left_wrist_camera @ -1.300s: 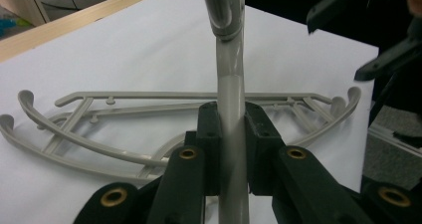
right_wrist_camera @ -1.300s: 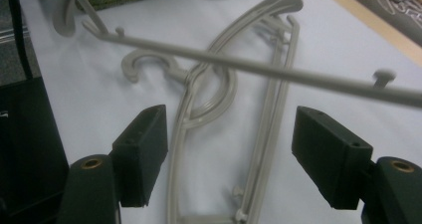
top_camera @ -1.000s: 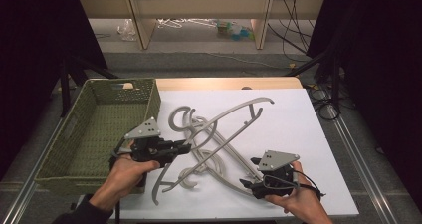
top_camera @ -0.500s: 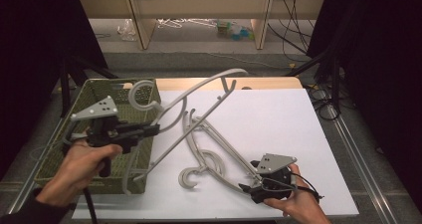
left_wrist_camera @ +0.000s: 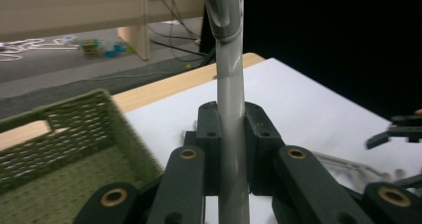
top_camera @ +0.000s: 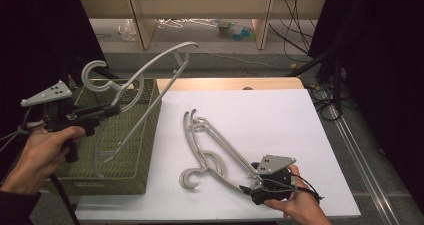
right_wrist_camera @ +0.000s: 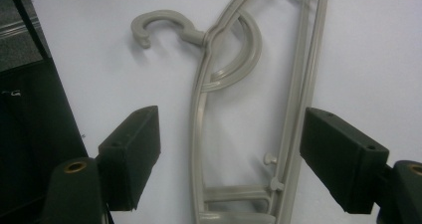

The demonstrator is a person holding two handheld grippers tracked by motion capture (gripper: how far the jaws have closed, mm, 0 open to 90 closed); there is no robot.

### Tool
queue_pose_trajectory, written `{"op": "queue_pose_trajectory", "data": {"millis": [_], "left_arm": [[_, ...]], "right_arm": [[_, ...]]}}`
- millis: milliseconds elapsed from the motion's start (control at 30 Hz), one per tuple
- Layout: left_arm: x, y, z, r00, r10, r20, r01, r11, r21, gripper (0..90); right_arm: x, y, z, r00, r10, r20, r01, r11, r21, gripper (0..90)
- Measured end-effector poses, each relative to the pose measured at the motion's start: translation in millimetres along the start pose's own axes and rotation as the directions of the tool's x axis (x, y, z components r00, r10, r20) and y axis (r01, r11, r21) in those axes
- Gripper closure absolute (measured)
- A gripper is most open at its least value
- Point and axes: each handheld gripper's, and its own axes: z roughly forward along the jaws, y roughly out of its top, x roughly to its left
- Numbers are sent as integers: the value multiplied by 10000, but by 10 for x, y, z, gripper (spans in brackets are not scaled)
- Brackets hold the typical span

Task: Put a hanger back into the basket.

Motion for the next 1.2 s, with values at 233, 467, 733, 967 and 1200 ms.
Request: {"op": "queue_pose_trajectory", "data": {"millis": [233,467,733,967,1200], "left_arm": [[348,-85,-65,9955,354,-878,-328,9990,304,793],[665,-211,-143,9841,418,-1726,-353,9986,405,793],[863,-308,-160,9814,613,-1821,-425,9935,1053,793],[963,-469,-150,9794,724,-1884,-440,9876,1510,793],[1028,-648,-134,9741,678,-2158,-212,9772,2114,793]], "right_arm": [[-6,-15,9,9999,100,-28,-99,9999,40,250],[-12,-15,17,9998,103,-141,-101,9999,129,251],[-11,-17,21,9998,153,-98,-152,9998,105,252],[-18,-19,18,9997,127,-208,-122,9996,244,252],[-17,-26,27,9999,95,-74,-94,9999,110,252]]}}
